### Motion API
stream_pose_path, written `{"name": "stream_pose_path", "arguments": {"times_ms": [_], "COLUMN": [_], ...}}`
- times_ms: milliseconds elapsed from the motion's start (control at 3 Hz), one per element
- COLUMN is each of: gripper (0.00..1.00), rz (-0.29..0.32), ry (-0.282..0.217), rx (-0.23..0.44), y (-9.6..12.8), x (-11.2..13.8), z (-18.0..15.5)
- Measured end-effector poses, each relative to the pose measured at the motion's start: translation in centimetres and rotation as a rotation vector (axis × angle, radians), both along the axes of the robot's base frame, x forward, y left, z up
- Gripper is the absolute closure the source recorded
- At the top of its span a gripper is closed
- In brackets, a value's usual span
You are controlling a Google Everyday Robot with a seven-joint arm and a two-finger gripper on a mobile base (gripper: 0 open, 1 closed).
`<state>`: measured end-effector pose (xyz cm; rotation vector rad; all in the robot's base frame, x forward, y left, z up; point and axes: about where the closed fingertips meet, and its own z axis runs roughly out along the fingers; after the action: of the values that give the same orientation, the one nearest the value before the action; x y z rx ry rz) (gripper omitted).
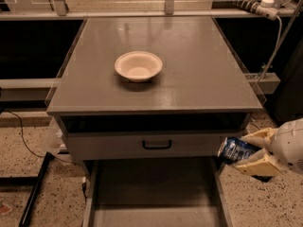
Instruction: Place pepsi can into middle drawer
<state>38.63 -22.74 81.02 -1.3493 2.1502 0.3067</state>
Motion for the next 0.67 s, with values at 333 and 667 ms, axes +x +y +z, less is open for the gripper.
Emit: {"name": "stream_pose_path", "arguments": {"times_ms": [333,667], "gripper": [1.00,1.00], "rz": [0.024,0.050], "ry": [0.033,0.072], "rx": [0.000,0.055], "y": [1.5,4.2], "x": [0.3,0.4], "z": [-2.9,-9.3]}}
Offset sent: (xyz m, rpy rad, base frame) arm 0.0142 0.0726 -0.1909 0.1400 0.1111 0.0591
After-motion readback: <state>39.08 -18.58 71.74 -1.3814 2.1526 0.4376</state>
